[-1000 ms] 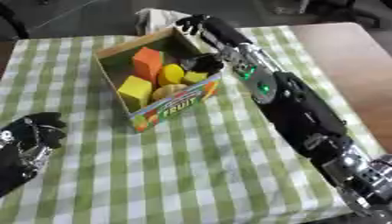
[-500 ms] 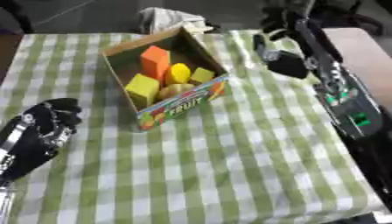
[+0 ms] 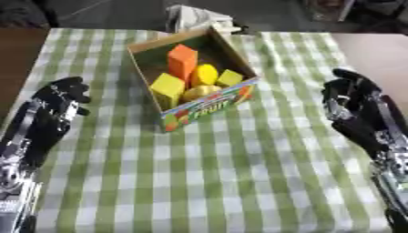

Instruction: Pick up objects on the table and place them in the box.

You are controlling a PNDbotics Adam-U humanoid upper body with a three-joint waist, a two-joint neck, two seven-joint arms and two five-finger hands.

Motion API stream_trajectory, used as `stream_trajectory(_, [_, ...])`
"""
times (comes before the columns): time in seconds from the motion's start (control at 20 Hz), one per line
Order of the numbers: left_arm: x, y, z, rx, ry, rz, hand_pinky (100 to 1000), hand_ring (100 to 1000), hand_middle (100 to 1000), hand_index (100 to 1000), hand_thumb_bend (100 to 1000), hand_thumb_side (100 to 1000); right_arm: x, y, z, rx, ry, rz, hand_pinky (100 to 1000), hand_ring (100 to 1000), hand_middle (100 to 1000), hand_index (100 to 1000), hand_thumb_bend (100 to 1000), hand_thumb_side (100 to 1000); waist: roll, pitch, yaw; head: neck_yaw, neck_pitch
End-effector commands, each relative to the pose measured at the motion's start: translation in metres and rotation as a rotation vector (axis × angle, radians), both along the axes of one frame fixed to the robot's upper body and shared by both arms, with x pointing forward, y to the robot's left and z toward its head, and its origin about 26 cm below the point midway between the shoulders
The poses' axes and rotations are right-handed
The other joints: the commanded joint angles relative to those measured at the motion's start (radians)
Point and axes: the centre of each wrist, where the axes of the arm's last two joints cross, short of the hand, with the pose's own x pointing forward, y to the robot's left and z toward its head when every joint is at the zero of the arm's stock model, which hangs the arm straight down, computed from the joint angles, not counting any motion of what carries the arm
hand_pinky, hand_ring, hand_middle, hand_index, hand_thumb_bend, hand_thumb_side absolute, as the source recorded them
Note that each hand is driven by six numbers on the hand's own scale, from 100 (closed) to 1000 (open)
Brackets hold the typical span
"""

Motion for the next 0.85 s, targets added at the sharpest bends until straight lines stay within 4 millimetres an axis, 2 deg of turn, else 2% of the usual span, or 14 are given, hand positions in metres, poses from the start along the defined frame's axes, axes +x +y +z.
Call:
stream_trajectory(0.05, [-0.001, 0.001, 0.001, -0.022, -0.008, 0.008, 620, 697, 700, 816, 211, 630, -0.001, 0.004, -0.006, 0.007, -0.014, -0.003, 675, 714, 659, 835, 100, 217, 0.002, -0.013, -0.002, 0.003, 0.005])
stream_trajectory(0.3, [-0.001, -0.004, -0.002, -0.03, 0.005, -0.016, 619, 694, 696, 812, 204, 670, -0.002, 0.011, -0.013, -0.006, -0.013, -0.001, 674, 709, 647, 828, 100, 180, -0.001, -0.015, -0.006, -0.02, 0.005])
stream_trajectory(0.55, [-0.001, -0.005, -0.002, -0.027, 0.009, -0.02, 614, 682, 681, 794, 168, 650, -0.002, 0.016, -0.014, -0.014, -0.016, 0.015, 673, 702, 637, 820, 100, 178, 0.002, -0.017, -0.007, -0.027, 0.005])
stream_trajectory(0.85, [-0.002, -0.006, -0.003, -0.033, 0.016, -0.021, 612, 681, 682, 799, 158, 644, -0.002, 0.017, -0.015, -0.006, -0.008, 0.014, 672, 695, 628, 810, 100, 182, 0.009, -0.023, -0.01, -0.011, 0.005])
